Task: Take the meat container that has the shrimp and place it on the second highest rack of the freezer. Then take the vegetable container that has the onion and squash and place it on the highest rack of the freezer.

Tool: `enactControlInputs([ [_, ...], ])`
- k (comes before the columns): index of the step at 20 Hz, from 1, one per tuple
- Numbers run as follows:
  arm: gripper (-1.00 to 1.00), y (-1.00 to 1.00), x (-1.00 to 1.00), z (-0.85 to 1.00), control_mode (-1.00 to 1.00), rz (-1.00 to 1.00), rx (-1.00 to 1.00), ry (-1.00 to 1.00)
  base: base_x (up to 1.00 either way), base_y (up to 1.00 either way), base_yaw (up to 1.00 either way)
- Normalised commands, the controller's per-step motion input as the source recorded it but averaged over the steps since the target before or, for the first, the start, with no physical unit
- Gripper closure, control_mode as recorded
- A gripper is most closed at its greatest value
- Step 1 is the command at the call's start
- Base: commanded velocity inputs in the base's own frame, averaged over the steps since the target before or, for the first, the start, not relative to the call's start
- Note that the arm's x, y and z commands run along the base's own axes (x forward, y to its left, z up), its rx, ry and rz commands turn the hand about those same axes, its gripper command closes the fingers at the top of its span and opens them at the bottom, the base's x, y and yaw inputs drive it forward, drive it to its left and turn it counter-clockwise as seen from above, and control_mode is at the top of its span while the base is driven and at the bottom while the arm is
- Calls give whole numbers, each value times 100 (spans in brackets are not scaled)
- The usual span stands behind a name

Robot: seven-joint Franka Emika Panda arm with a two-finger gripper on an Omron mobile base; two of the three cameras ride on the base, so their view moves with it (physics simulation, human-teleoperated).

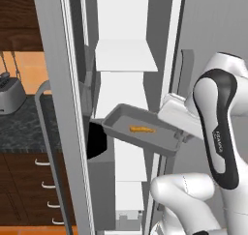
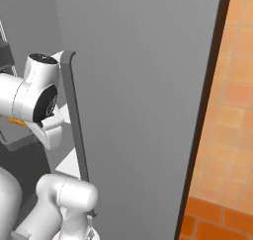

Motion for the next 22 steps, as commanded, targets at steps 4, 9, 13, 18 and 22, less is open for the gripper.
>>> enactControlInputs([
  [4, 100, 30, 21, 0, -100, -63, 0, 0, 0, 0, 0],
  [9, 100, 24, 37, 0, -100, -53, 0, 0, 0, 0, 0],
  [13, 100, 13, 82, 0, -100, -39, 0, 4, 0, 0, 0],
  [18, 100, 18, 66, -18, -100, -20, -5, 1, 0, 0, 0],
  [22, 100, 12, 52, -37, -100, -12, -10, 0, 0, 0, 0],
])
